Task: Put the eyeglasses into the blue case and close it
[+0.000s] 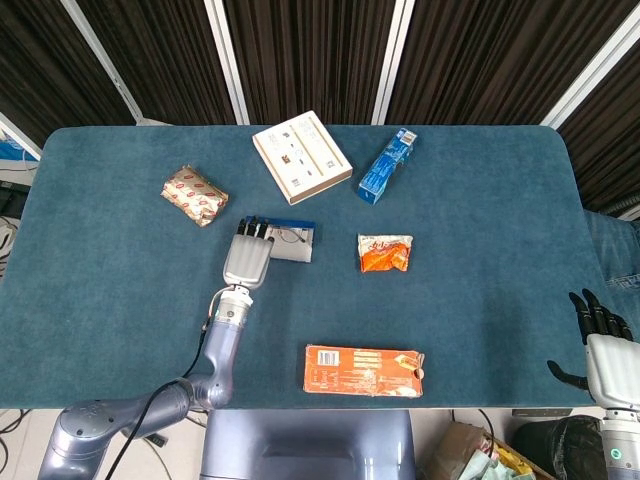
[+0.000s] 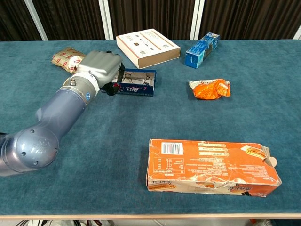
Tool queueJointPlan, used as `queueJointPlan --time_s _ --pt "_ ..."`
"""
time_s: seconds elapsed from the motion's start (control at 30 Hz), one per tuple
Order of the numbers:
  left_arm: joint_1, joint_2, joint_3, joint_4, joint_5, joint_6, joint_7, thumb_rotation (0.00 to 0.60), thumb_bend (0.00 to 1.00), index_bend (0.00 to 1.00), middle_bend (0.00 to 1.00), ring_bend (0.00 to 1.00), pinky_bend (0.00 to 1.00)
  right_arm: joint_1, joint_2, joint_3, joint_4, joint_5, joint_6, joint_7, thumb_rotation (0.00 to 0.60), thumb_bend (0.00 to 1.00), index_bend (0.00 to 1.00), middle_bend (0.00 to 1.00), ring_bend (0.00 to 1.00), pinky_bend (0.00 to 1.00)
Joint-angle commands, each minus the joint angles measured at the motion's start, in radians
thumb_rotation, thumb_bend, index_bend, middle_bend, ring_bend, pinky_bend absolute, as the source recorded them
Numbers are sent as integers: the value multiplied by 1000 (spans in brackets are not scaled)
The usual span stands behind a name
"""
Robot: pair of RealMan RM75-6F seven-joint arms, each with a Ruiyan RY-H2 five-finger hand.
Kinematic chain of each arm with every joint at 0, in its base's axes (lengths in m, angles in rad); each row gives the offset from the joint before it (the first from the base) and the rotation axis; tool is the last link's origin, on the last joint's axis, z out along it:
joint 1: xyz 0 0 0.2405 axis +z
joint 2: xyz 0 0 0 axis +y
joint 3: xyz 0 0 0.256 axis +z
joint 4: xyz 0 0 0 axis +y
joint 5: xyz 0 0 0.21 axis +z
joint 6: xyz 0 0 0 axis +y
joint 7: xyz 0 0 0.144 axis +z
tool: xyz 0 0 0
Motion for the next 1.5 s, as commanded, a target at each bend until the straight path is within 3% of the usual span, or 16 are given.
queueJointPlan --time_s 0.03,0.3,0.87,1.1,1.5 --pt "1 2 0 -3 0 1 3 600 385 569 189 100 166 1 -1 0 0 0 0 -1 600 247 52 41 144 161" --pt "24 23 0 -49 -25 -14 8 600 462 592 193 100 166 1 0 1 -1 4 -1 -2 600 248 52 41 145 161" --pt "157 301 61 -511 -121 54 158 600 463 592 190 100 166 1 0 -1 -4 3 -2 -3 600 247 51 41 145 161" --pt "149 324 60 -545 -162 50 174 600 463 592 189 100 166 1 0 1 -4 7 -3 -4 600 247 51 41 144 161" --pt "81 258 34 -483 -233 43 209 600 462 592 188 100 166 1 0 1 -4 10 -4 -3 600 248 54 41 145 161"
